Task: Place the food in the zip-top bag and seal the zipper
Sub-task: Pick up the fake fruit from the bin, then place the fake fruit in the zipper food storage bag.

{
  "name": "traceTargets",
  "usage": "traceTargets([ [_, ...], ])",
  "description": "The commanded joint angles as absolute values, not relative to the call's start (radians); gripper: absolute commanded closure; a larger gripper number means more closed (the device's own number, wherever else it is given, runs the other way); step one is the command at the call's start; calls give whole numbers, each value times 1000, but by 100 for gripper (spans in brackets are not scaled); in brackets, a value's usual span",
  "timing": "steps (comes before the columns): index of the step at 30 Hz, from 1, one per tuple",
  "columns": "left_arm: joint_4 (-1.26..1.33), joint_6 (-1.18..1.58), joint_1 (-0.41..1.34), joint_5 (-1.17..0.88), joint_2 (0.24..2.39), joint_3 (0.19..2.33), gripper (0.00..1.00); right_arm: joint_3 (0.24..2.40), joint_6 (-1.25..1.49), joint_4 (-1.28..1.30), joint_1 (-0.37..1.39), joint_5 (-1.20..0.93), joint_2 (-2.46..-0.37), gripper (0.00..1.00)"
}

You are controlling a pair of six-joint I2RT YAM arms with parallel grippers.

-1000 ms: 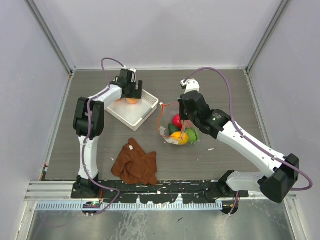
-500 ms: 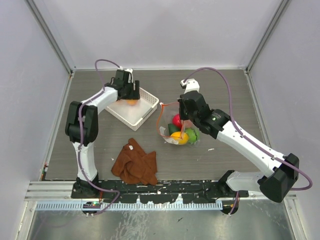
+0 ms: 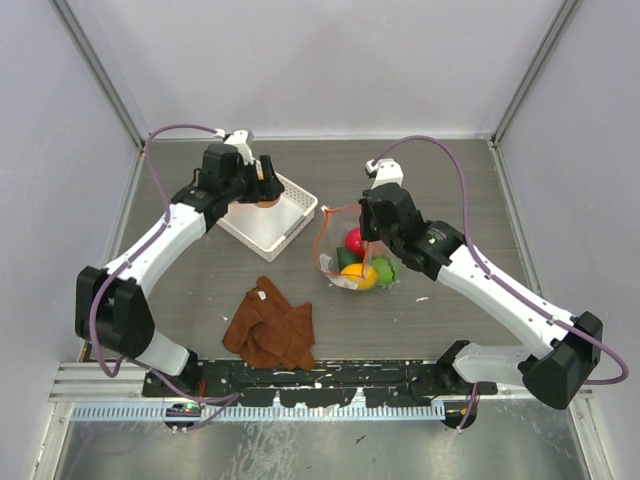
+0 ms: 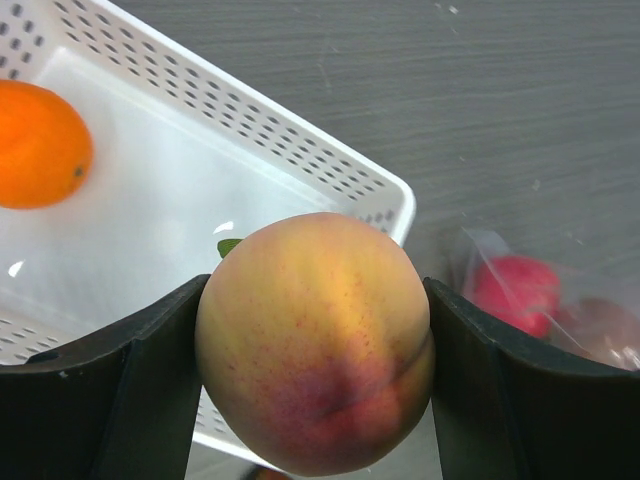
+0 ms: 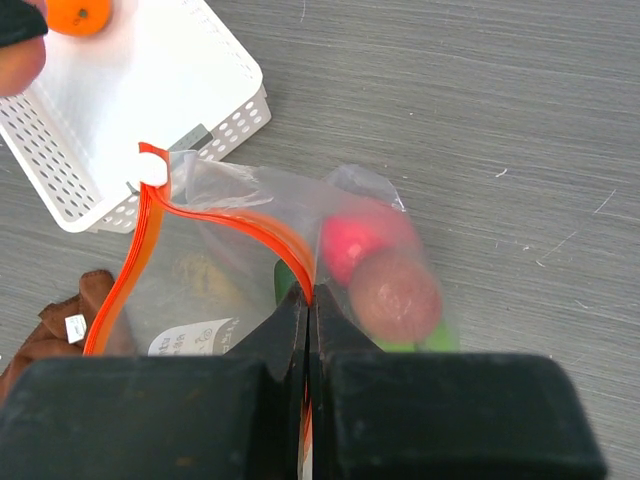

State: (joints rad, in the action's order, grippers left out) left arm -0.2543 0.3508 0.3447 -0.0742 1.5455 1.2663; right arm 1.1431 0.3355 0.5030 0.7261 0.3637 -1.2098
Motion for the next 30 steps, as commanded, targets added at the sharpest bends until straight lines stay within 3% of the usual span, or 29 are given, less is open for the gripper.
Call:
traceTargets([
  [1,-195,377,396,-114,1418,1212,56,1143,357,472,724,367,-1157,100],
  [15,-66,313,665,-180,1136,1069,57,1121,386,481,726,350,-1102,99],
  [30,64,117,931,-139,1212,1049,54,1114,387,475,726,335,-1086,100],
])
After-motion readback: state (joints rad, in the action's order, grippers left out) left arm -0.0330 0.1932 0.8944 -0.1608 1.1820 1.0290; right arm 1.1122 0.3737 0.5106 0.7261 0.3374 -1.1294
